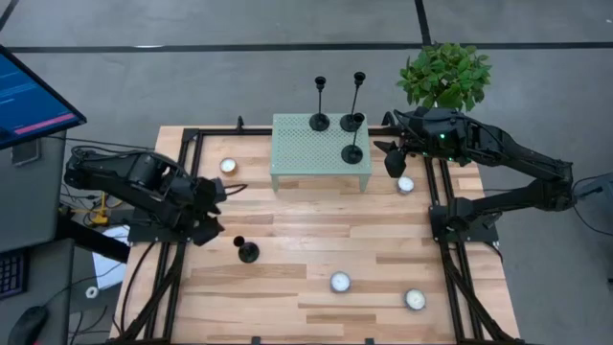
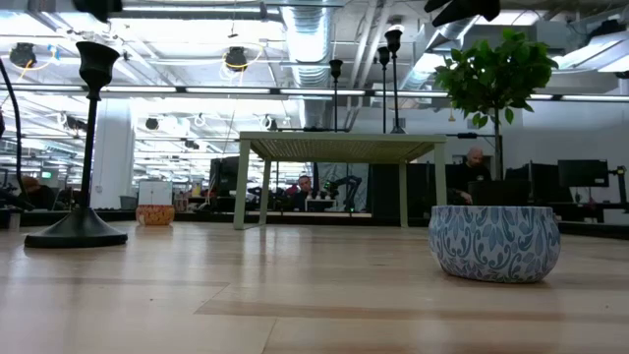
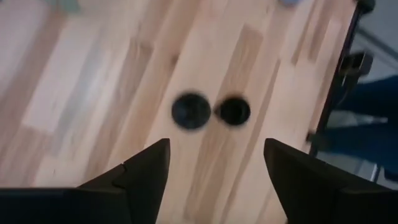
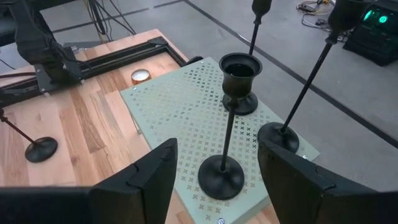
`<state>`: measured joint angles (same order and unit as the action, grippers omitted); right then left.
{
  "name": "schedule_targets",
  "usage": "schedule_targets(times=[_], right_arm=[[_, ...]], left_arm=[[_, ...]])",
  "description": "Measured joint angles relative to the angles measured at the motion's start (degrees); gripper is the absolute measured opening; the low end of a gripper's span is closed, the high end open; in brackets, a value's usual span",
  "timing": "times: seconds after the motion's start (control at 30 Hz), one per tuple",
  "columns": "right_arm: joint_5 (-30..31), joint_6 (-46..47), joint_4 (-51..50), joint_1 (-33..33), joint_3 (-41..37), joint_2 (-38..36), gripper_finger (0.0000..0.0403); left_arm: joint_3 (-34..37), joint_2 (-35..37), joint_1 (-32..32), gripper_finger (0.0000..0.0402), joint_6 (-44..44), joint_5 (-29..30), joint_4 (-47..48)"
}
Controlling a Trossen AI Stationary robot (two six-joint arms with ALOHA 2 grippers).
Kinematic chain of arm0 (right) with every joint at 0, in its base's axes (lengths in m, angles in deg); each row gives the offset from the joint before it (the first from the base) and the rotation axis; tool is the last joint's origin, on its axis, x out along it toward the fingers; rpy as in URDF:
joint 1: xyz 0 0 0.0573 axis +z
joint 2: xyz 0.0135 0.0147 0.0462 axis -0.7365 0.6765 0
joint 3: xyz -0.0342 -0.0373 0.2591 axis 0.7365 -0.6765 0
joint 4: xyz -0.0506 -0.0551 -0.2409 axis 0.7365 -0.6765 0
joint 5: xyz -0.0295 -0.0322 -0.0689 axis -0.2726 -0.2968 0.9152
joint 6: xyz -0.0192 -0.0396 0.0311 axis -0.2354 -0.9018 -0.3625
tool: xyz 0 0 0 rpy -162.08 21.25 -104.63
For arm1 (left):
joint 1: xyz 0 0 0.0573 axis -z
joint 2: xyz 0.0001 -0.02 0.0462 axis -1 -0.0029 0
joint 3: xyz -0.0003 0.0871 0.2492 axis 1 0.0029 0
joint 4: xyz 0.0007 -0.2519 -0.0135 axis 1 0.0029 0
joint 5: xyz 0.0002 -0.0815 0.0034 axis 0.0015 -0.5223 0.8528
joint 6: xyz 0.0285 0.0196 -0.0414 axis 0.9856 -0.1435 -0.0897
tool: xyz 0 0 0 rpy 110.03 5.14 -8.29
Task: Pick & Place candle stick holders
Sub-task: Put the black candle holder on the shelf
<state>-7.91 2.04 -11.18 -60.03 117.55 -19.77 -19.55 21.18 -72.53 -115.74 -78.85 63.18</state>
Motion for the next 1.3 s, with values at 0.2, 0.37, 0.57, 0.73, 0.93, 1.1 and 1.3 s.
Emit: schedule_targets(times=[0.2, 0.37, 0.57, 0.73, 0.93, 1.1, 1.3], right_arm=[[-0.02, -0.01, -0.12, 0.22, -0.02, 0.06, 0.0213], [-0.07, -0.02, -0.12, 0.22, -0.02, 0.06, 0.0214], [-0.15, -0.02, -0.15, 0.22, -0.02, 0.06, 0.0213], [-0.13, -0.02, -0.12, 0.22, -0.02, 0.06, 0.0214], [-0.41, -0.02, -0.12, 0.22, -0.02, 0.06, 0.0212], [-1.66, -0.02, -0.1, 0.24, -0.02, 0.06, 0.0213], [-1.66, -0.05, -0.1, 0.26, -0.02, 0.06, 0.0211]], left_arm=[[0.0, 0.07, 5.01, 0.024, -2.95, -0.2, 3.45], [2.62, 0.1, 7.81, 0.0237, -5.4, 0.19, 2.92], [9.77, 0.38, 11.59, 0.0237, -8.45, 0.24, -1.83], [15.22, 0.38, 13.11, 0.0237, -8.5, 3.07, -9.98], [20.83, 0.38, 13.18, 0.0237, -8.72, 8.47, -16.27], [24.47, 0.38, 13.18, 0.0237, -8.74, 7.71, -19.82], [27.68, 0.38, 13.18, 0.0237, -8.6, 9.08, -24.22]])
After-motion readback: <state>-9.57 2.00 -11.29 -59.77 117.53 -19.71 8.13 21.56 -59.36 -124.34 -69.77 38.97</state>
